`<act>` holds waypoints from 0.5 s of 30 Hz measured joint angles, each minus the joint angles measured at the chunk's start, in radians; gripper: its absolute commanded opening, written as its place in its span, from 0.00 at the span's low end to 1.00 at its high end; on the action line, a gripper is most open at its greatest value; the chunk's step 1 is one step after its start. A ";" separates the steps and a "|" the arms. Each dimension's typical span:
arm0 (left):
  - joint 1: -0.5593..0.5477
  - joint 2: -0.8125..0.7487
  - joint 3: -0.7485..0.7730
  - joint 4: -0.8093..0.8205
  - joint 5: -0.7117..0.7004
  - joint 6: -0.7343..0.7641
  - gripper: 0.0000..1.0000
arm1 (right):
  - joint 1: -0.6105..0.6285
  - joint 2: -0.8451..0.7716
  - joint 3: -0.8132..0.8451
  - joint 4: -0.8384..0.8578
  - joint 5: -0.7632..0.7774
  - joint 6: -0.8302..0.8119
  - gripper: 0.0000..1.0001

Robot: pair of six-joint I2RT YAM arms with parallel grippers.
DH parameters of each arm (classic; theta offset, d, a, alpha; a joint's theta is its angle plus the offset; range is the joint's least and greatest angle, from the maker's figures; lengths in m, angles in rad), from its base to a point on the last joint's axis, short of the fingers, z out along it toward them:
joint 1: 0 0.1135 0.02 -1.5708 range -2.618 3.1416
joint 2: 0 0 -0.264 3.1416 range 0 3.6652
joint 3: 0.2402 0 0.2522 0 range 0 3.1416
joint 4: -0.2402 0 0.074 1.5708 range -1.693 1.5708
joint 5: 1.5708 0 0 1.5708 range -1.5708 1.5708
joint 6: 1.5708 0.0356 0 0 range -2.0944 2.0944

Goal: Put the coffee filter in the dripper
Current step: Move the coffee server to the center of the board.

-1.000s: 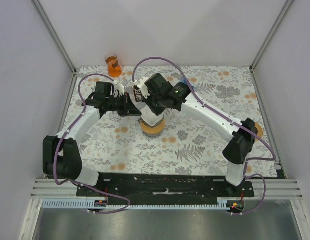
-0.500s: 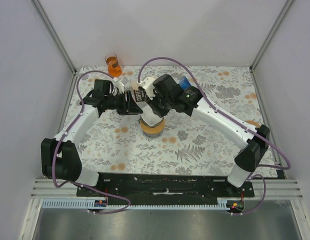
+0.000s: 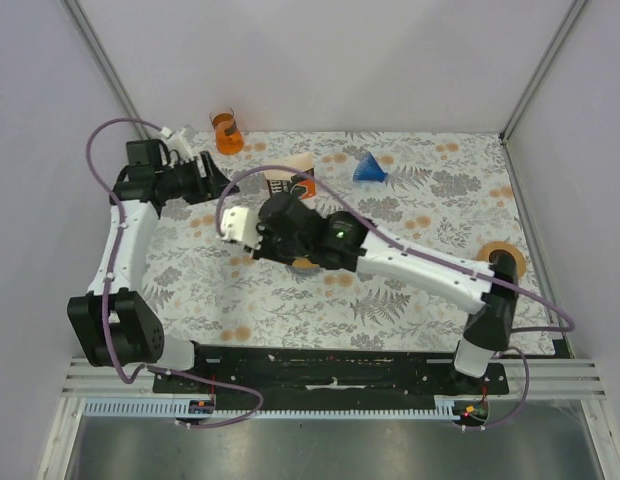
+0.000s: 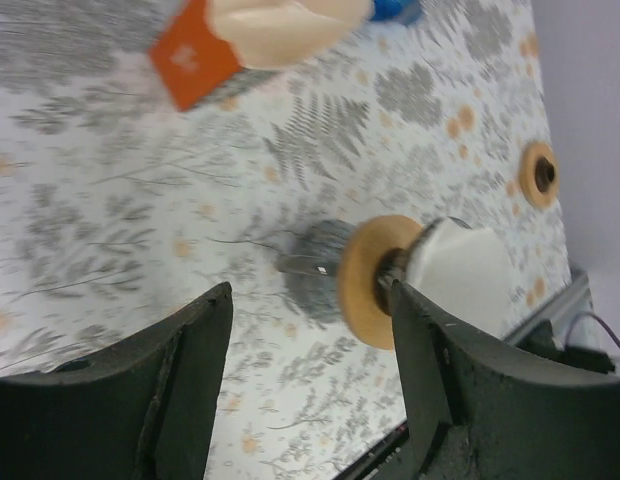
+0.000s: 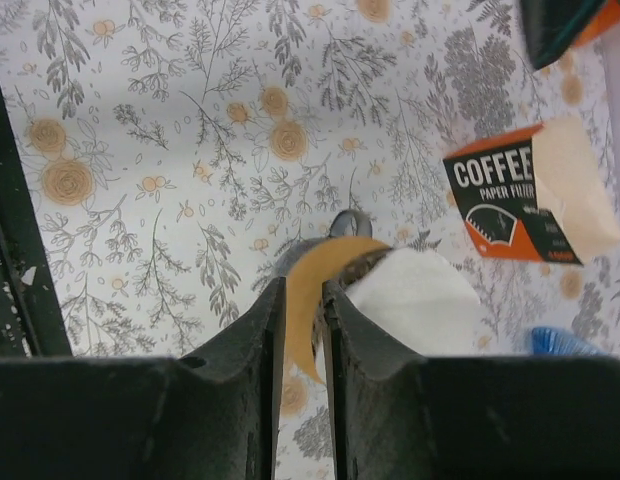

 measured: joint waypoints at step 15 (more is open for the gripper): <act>0.527 -0.007 -0.020 -0.067 0.045 0.140 0.71 | 0.132 0.549 0.182 -0.015 0.279 -0.233 0.23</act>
